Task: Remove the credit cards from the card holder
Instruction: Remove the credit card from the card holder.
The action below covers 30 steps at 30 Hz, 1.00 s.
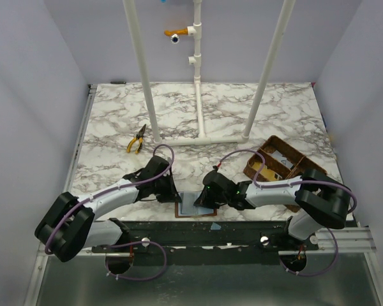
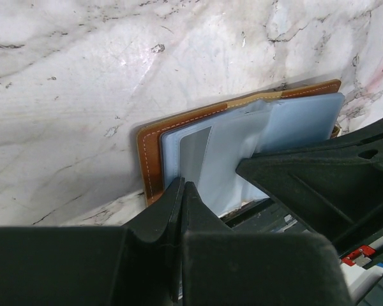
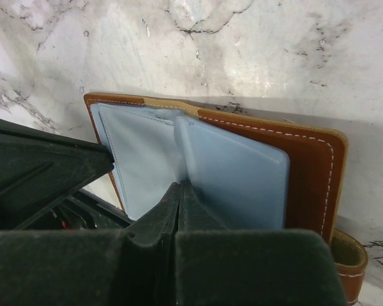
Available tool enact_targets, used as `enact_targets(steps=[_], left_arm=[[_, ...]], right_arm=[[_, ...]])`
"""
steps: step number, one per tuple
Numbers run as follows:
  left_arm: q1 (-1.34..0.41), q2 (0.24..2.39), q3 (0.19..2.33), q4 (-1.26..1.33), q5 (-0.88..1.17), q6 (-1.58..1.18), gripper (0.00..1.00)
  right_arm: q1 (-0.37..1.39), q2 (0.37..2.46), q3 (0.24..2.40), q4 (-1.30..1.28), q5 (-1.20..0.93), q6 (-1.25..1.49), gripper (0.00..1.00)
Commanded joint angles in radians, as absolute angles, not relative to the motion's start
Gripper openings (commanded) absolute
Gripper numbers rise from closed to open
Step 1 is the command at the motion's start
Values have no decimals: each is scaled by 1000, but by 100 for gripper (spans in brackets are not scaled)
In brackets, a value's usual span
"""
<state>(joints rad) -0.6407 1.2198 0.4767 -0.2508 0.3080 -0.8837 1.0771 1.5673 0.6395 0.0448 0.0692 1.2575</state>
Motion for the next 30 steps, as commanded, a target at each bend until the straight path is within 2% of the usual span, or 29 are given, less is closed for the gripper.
enact_targets(steps=[1, 30], left_arm=[[-651, 1242, 501, -227, 279, -875, 0], [-734, 1281, 607, -299, 263, -823, 0]], right_arm=[[1062, 1591, 565, -58, 82, 1244, 1], [1039, 1601, 544, 24, 34, 1235, 1]])
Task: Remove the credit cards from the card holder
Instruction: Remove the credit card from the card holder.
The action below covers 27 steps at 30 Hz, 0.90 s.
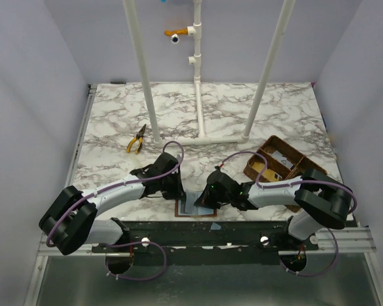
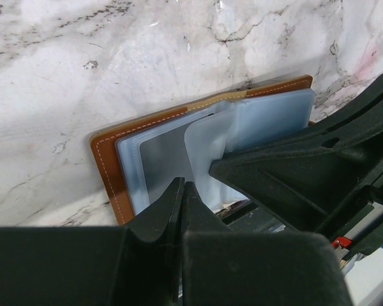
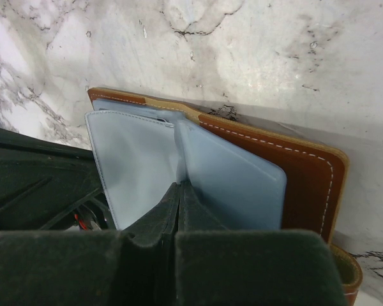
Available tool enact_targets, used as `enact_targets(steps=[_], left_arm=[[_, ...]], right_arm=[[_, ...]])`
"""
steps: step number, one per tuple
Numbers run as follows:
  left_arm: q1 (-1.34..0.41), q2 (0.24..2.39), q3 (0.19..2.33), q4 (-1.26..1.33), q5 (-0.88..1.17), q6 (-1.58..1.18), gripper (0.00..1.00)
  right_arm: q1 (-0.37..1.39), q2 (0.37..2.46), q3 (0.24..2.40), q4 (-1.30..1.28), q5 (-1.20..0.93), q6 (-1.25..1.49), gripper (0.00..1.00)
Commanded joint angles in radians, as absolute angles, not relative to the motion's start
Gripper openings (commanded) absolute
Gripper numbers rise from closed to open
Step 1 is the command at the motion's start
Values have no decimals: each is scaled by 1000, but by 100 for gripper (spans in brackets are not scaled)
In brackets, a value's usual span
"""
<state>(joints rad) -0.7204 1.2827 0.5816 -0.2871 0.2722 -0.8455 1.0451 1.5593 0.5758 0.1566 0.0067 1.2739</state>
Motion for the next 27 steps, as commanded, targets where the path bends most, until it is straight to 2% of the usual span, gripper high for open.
enact_targets(steps=[1, 6, 14, 22, 27], left_arm=[[-737, 1285, 608, -296, 266, -824, 0], [-754, 1307, 619, -285, 275, -826, 0], [-775, 1318, 638, -280, 279, -828, 0], [-807, 1342, 656, -251, 308, -845, 0], [-839, 1378, 679, -225, 321, -860, 0]], right_arm=[[1039, 1595, 547, 25, 35, 1231, 1], [1039, 1507, 572, 24, 44, 1186, 4], [1039, 1382, 657, -100, 112, 1143, 24], [1039, 1285, 699, -284, 242, 1160, 26], [1039, 1202, 699, -384, 316, 1187, 32]])
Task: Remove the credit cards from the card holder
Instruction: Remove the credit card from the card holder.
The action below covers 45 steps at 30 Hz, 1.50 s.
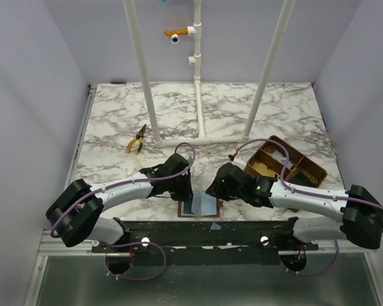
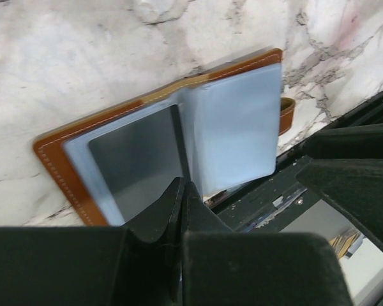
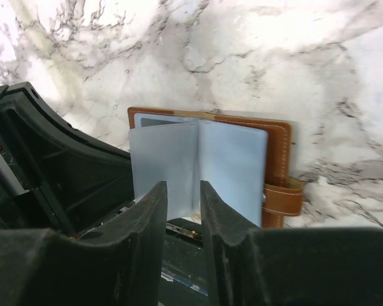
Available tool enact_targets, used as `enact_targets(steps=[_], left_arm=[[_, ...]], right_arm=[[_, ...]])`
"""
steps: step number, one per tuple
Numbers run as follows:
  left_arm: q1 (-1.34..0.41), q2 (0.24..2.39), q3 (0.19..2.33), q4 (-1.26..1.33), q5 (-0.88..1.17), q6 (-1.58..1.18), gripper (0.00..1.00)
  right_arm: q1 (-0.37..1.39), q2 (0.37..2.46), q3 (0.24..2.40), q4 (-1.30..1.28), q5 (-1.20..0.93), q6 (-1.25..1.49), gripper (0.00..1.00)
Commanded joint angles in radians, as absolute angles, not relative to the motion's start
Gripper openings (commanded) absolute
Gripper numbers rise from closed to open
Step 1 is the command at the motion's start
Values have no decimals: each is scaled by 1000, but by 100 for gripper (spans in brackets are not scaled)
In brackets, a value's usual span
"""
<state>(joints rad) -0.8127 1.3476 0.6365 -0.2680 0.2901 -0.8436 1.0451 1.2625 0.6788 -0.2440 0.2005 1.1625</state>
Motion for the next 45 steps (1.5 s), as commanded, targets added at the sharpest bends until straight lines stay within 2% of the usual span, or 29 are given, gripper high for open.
enact_targets(steps=[1, 10, 22, 33, 45], left_arm=[[-846, 1388, 685, -220, 322, -864, 0], [-867, 1489, 709, -157, 326, -908, 0], [-893, 1577, 730, -115, 324, -930, 0], [-892, 1433, 732, -219, 254, -895, 0], [-843, 1245, 638, -326, 149, -878, 2]], right_arm=[[1040, 1189, 694, -400, 327, 1191, 32], [1039, 1082, 652, -457, 372, 1232, 36], [1041, 1086, 641, -463, 355, 1236, 36], [1040, 1121, 645, -379, 295, 1205, 37], [1040, 1299, 687, -212, 152, 1158, 36]])
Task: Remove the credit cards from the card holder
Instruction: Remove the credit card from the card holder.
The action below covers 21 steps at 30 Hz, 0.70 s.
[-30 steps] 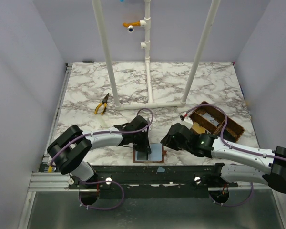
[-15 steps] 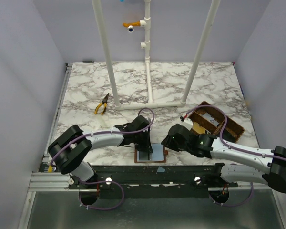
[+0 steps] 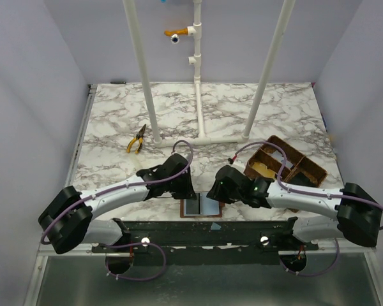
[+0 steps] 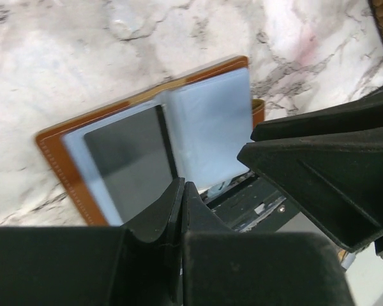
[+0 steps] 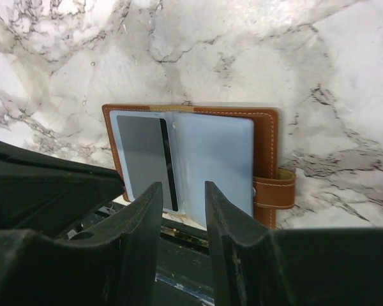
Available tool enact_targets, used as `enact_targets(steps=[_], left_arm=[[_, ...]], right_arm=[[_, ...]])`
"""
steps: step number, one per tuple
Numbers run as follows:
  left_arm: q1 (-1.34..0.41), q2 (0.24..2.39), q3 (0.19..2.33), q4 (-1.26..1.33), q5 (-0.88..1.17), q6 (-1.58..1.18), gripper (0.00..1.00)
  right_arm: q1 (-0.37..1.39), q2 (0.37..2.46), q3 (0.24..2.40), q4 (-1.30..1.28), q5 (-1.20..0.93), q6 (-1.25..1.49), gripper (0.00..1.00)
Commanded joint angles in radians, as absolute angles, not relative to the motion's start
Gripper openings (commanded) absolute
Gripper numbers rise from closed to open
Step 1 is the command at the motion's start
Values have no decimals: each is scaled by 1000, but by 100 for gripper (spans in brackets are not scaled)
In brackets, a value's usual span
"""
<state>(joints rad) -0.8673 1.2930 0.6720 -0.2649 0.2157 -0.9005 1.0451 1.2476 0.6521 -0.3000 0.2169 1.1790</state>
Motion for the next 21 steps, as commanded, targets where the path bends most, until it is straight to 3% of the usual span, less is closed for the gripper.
enact_targets(steps=[1, 21], left_arm=[[-834, 1234, 630, -329, 145, -875, 2], [-775, 1283, 562, -246, 218, -813, 0]], right_arm=[[1040, 1318, 694, -201, 144, 1155, 36], [1041, 1493, 690, -71, 58, 1173, 36]])
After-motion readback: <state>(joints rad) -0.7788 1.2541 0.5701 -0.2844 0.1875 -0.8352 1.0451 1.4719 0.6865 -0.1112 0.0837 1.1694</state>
